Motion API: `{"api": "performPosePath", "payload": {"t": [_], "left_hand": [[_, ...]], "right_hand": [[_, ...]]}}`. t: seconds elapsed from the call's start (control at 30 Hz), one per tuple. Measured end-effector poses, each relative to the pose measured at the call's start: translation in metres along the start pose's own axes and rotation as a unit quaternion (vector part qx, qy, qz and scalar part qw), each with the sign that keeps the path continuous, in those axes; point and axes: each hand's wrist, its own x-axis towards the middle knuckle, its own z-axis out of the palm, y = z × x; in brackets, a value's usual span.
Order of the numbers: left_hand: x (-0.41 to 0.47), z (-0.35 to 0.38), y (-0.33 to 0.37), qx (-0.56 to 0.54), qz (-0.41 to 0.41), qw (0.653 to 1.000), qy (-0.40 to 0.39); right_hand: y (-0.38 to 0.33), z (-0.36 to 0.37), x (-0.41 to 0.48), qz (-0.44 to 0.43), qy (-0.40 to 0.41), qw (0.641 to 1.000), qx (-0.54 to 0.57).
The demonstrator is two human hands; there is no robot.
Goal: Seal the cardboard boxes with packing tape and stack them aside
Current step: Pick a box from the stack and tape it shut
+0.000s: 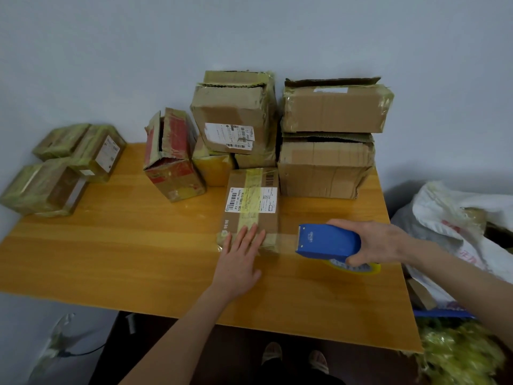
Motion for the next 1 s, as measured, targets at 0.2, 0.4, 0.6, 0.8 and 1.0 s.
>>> {"api": "performPosePath", "payload": {"t": [0.2, 0.4, 0.6, 0.8, 1.0], "left_hand": [[0.001, 0.000, 0.003, 0.006, 0.000, 1.000, 0.007], [0.001, 0.000, 0.003, 0.009, 0.000, 1.000, 0.003], [0.002, 0.002, 0.001, 0.014, 0.002, 1.000, 0.002], [0.002, 0.002, -0.001, 0.007, 0.010, 1.000, 0.001], [0.001, 0.000, -0.002, 0.003, 0.012, 1.000, -0.011]], "right_hand": [[-0.016, 0.010, 0.018, 0.003, -0.020, 0.998, -0.064], [-0.035, 0.016, 0.047, 0.022, -0.048, 0.994, -0.092], [-0.046, 0.006, 0.058, 0.041, -0.087, 0.992, -0.085], [-0.043, 0.010, 0.061, 0.100, -0.081, 0.992, -0.019], [-0.026, 0.007, 0.057, 0.120, 0.011, 0.967, 0.222]]}}
